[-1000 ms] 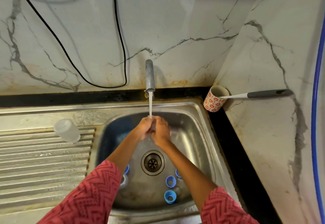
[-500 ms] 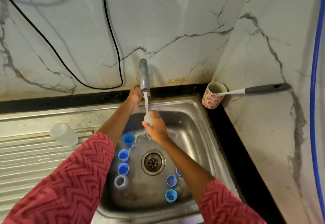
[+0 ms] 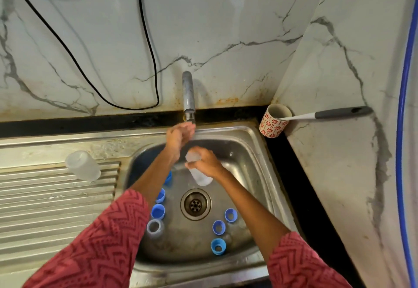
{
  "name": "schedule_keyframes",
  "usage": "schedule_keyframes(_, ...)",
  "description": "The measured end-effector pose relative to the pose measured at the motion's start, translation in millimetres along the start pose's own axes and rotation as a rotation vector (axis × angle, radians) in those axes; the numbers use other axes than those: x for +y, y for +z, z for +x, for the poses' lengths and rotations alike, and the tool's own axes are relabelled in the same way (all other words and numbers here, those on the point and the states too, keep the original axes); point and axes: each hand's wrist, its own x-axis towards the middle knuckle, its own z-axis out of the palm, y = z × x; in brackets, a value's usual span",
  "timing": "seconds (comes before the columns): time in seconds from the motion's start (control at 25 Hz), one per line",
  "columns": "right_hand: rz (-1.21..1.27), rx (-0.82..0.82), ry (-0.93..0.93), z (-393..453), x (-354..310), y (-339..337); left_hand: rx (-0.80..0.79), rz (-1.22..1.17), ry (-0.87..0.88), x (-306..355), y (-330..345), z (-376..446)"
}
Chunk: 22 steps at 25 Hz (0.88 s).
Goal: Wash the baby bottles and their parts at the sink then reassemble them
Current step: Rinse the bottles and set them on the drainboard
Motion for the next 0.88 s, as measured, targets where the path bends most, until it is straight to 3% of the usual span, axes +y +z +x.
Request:
schedule_keyframes(0.12, -0.794, -0.217, -0.145, -15, -6, 16, 0.040, -0.163, -0.410, -70, -5, -36)
schedule_keyframes(0.2, -1.235, -0.316, -0.094, -29, -2, 35, 0.042, -0.211, -0.575, -106, -5, -55)
schedule_keyframes(0.24, -1.331, -0.353, -0.030, -33, 2, 44, 0.053, -0.165, -0.604, -116, -4, -62)
schedule_keyframes(0.36, -1.291, -0.427, 0.186, -40, 12, 69, 0.014, 0.120, -0.534, -134, -6, -80)
schedule_keyframes(0.56, -1.459, -0.469, 0.160, -54, 14, 79, -0.139, 0.517, -0.408, -136, -14, -106)
schedule_keyframes(0.72, -1.306, -0.372, 0.154, -59, 4, 62, -0.168, 0.742, -0.239, -127, -23, -112)
schedule_keyframes(0.88, -0.946, -0.370, 0.369, -55, 10, 49, -0.207, 0.852, -0.056, -115, -43, -121)
